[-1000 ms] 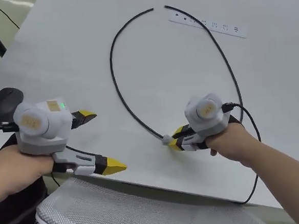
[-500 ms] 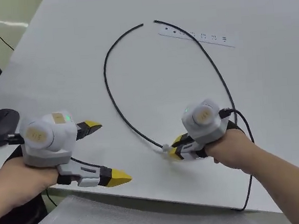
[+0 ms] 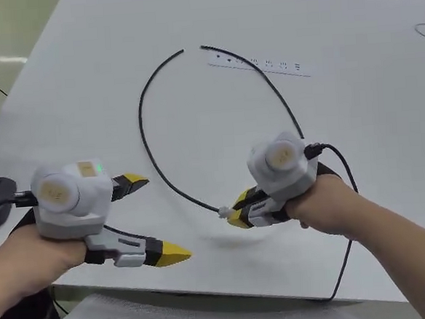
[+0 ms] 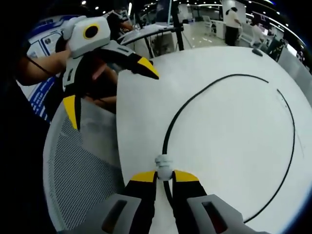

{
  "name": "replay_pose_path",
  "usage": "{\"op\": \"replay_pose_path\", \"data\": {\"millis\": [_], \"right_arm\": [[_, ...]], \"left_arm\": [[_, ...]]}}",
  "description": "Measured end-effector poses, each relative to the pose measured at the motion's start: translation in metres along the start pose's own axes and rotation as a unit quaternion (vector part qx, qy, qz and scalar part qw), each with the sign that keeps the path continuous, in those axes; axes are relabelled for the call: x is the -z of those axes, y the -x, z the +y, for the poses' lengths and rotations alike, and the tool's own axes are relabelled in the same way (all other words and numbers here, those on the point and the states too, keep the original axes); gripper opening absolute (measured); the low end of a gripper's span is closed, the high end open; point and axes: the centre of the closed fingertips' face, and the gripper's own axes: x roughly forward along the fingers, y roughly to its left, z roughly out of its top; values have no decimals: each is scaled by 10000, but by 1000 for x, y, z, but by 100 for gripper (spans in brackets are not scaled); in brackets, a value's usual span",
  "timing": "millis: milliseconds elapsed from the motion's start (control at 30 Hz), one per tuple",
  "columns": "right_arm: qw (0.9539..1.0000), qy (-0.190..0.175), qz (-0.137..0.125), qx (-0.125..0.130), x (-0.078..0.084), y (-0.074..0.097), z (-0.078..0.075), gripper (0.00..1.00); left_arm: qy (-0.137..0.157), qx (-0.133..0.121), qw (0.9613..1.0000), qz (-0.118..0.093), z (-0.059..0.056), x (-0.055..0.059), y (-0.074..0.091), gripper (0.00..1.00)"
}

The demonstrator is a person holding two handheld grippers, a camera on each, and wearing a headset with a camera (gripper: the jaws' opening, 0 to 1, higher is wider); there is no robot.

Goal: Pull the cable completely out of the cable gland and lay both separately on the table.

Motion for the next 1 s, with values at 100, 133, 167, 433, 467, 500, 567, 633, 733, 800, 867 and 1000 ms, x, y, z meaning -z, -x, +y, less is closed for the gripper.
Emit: {"op": "replay_pose_path", "data": {"millis": [100,133,167,433,467,500,567,633,733,800,867,1000], "right_arm": [[9999,119,-12,-11,-6,8,3,7],[9999,164,2,-12,-8,11,4,7],[9998,219,9,-23,-9,14,5,7],[9986,516,50,-67,-19,32,10,7],[9983,566,69,-96,-19,35,12,7],[9981,610,77,-107,-19,36,13,7],[9971,741,122,-112,-20,40,13,7],[9963,844,128,-127,-22,44,15,7],[9955,925,84,-179,-26,51,18,7],[9947,1000,74,-214,-29,55,21,7],[9934,1121,62,-224,-31,58,24,7],[9916,1269,55,-243,-36,61,30,7]], "left_arm": [[-60,61,10000,-1,-5,-5,-3,93],[-87,78,9999,5,-6,-7,-4,93],[-113,92,9999,3,-7,-8,-5,92],[-226,205,9994,-145,-12,-27,-12,91],[-244,227,9993,-165,-13,-29,-13,91],[-269,256,9991,-183,-14,-32,-15,90],[-303,294,9989,-215,-16,-36,-17,90],[-330,332,9986,-226,-17,-38,-20,89],[-418,413,9979,-271,-22,-42,-23,85],[-458,464,9974,-301,-24,-45,-25,83],[-487,541,9967,-362,-27,-48,-26,81],[-618,673,9949,-433,-34,-52,-28,73]]}}
